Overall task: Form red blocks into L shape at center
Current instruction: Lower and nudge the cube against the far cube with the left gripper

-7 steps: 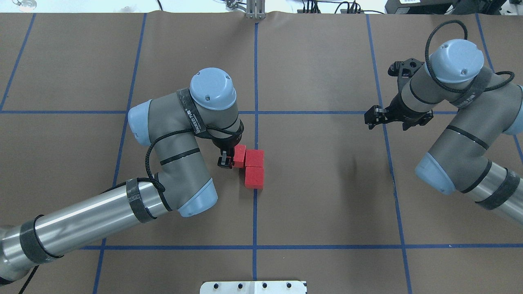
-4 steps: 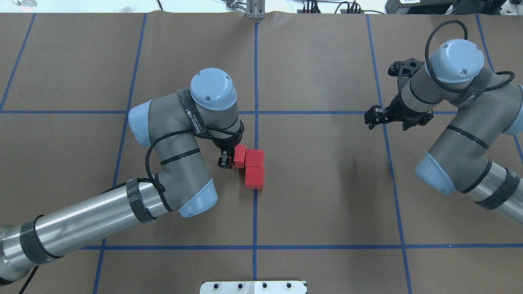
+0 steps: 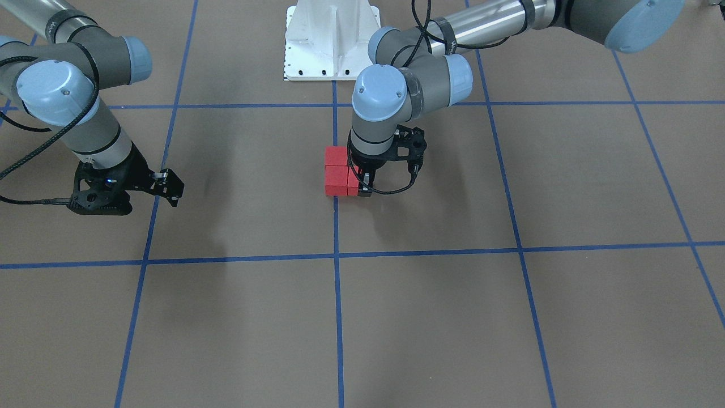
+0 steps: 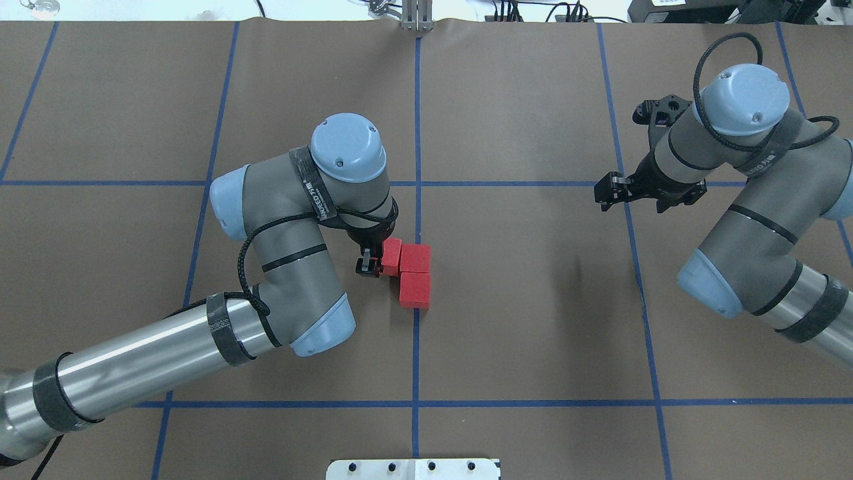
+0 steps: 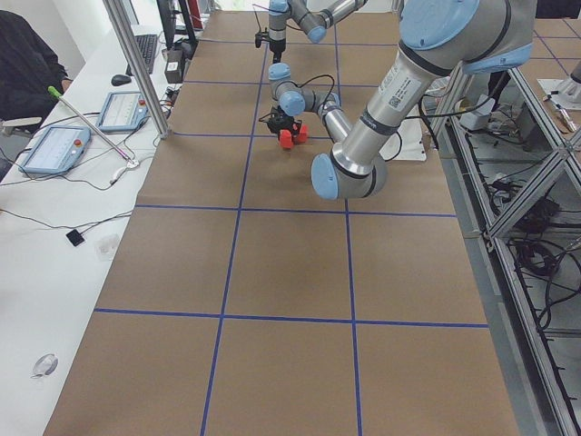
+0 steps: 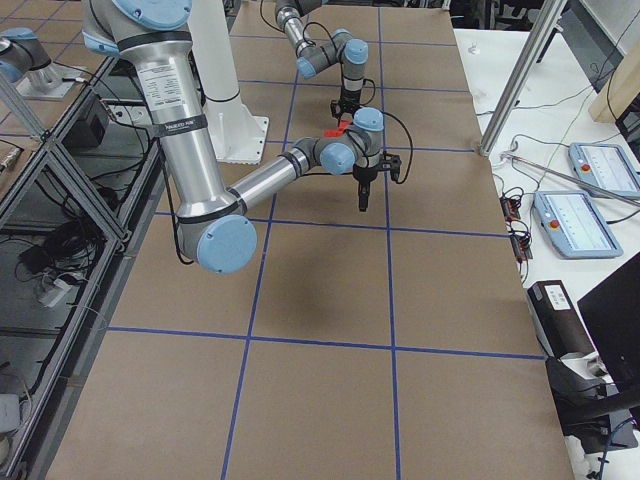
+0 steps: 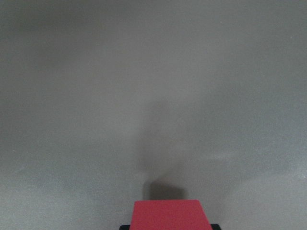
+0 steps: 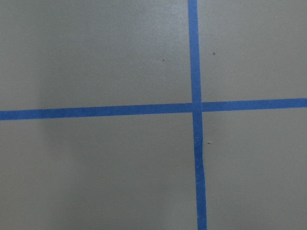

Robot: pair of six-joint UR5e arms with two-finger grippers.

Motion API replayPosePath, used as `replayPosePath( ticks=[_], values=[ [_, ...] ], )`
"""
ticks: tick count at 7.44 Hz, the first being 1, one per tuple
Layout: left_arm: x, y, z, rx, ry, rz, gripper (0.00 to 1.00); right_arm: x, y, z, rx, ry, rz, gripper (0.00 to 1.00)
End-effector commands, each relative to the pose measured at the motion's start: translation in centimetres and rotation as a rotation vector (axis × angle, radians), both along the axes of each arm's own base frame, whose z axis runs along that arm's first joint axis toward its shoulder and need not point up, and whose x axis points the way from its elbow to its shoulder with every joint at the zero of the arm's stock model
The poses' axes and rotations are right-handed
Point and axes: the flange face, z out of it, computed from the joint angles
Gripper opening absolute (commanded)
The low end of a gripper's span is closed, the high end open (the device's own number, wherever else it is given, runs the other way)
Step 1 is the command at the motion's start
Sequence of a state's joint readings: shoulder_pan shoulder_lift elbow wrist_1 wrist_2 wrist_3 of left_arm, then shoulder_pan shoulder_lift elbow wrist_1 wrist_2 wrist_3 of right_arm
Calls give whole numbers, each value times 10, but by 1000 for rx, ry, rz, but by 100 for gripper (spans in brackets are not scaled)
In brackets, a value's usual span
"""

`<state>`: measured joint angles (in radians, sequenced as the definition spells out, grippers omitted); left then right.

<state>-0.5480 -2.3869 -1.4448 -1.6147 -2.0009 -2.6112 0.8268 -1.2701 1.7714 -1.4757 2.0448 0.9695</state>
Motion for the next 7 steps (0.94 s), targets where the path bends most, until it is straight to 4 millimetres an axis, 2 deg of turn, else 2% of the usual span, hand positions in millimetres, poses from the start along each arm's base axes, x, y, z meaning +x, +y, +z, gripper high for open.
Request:
replayPosePath(
  ticks=[1,6,7],
  values=[
    [1,1,0,-19,-1,-17,7,0,0,-2,2,-2,0,100],
    [2,2,0,-21,0,-15,7,0,0,1,-1,1,0,100],
    [2,2,0,-20,1,-14,12,0,0,0,0,0,0,100]
  ],
)
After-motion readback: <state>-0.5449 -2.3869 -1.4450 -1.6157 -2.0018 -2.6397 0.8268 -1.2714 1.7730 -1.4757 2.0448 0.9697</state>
